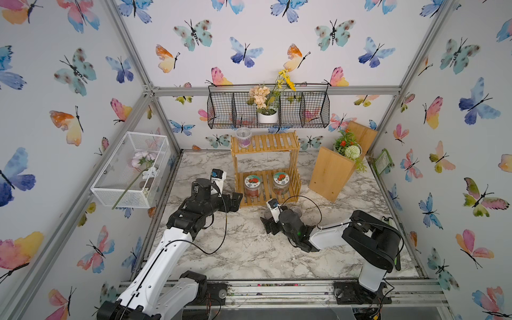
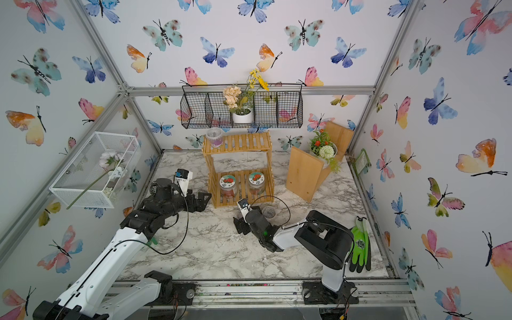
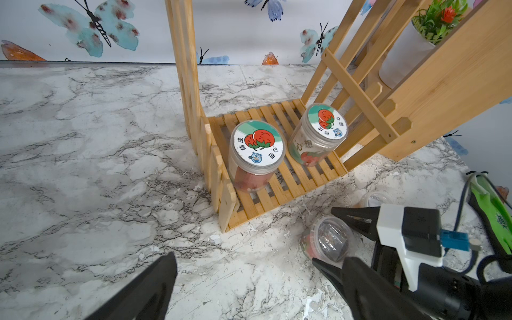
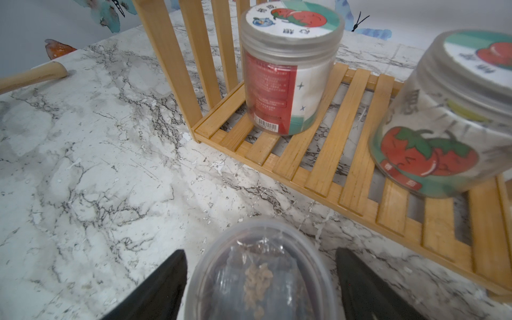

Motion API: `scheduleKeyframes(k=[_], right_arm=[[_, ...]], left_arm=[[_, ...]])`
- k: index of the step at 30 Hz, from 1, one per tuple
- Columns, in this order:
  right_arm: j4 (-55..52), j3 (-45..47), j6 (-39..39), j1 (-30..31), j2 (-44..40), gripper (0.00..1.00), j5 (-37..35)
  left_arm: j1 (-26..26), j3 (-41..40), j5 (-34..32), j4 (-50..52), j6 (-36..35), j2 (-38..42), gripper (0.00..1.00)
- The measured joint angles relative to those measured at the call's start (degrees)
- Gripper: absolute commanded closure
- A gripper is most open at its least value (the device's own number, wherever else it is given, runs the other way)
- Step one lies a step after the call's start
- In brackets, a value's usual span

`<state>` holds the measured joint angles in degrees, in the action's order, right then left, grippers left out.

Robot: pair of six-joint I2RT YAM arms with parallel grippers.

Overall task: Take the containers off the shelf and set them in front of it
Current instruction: 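Place the container at the center of the board, then pick up a container from the shelf.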

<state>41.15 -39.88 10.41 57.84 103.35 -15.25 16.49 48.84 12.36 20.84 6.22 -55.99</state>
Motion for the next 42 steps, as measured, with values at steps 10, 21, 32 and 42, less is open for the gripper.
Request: scheduleKeyframes(k=[10,21,32,42], right_arm=[[-3.04,-0.02,0.33,0.00,-5.11,0.08,0.09],[-13.07,-5.68,0.20,0.00,-15.69,0.04,0.81],[-25.62,-13.20,-0.92,-5.03,-23.52,0.03,8.72],[-35.85,-19.96,-0.52,-16.72,-25.44,0.03,23.28]], left_arm=[[0.00,0.00,0.00,-0.70,0.04,-0.07,0.01],[0.00,2.14,0.00,-3.15,-0.96,-2.89,0.01],[-0.02,11.82,-0.04,-7.32,-4.83,-8.85,0.01],[-0.02,21.27,-0.04,-9.35,-8.09,-18.51,0.01]])
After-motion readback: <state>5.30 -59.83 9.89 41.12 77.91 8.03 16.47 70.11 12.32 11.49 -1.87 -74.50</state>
